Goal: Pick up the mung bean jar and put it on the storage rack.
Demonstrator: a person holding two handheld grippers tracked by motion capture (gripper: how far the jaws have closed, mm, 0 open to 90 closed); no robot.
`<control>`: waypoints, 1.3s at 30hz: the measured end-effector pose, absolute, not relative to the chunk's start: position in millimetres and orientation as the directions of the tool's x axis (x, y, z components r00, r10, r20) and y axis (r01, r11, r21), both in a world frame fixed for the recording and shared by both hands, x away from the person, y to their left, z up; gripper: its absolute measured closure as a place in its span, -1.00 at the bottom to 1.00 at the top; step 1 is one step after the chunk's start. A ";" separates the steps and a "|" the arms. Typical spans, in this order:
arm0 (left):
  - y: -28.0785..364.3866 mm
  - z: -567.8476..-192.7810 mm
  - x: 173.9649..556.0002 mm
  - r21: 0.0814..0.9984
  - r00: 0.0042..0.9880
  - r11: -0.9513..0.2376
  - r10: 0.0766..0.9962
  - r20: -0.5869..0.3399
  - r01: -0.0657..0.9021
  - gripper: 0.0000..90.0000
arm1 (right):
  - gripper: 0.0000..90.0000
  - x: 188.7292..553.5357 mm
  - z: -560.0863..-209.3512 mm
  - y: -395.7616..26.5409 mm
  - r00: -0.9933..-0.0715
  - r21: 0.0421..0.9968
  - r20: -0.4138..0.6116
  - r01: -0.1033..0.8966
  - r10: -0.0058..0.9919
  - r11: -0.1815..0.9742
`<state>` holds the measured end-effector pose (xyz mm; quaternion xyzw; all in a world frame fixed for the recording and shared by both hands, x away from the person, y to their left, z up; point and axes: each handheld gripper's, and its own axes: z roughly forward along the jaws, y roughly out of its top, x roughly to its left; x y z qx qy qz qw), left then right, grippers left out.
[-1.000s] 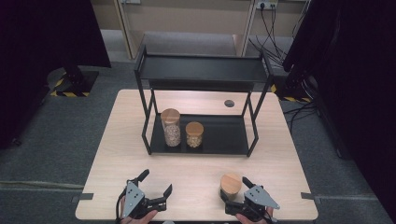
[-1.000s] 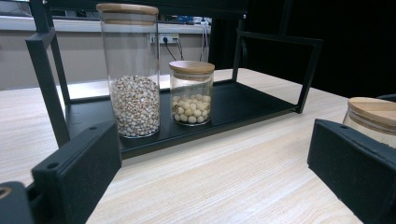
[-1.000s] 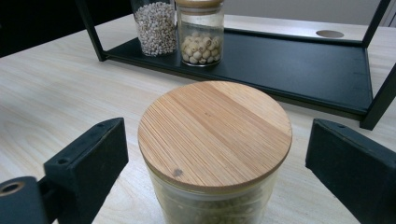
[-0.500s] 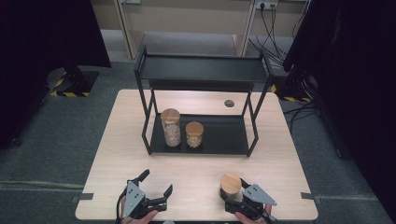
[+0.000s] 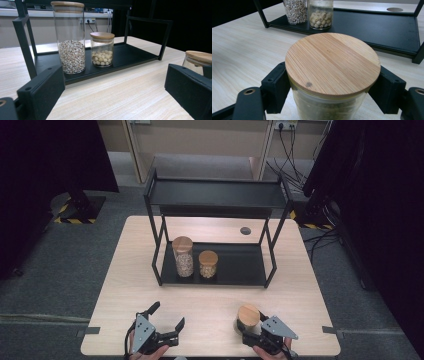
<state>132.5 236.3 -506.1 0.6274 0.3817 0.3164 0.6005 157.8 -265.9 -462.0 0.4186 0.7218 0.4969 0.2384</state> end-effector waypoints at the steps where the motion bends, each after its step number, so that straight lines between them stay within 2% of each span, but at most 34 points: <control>1: 236.3 -506.1 132.4 0.995 0.508 0.013 0.859 -0.062 0.099 -0.95 | -0.44 157.9 -462.0 -266.0 -0.537 0.917 0.073 0.367 0.840 0.156; 25: 235.6 -507.2 133.3 0.994 0.502 0.014 0.862 -0.065 0.106 -0.95 | -0.44 168.4 -446.3 -261.0 -0.557 0.933 0.027 0.313 0.830 0.179; 39: 234.9 -507.8 133.0 0.994 0.499 0.016 0.864 -0.068 0.109 -0.95 | -0.44 195.0 -430.9 -250.2 -0.561 0.937 0.012 0.296 0.828 0.186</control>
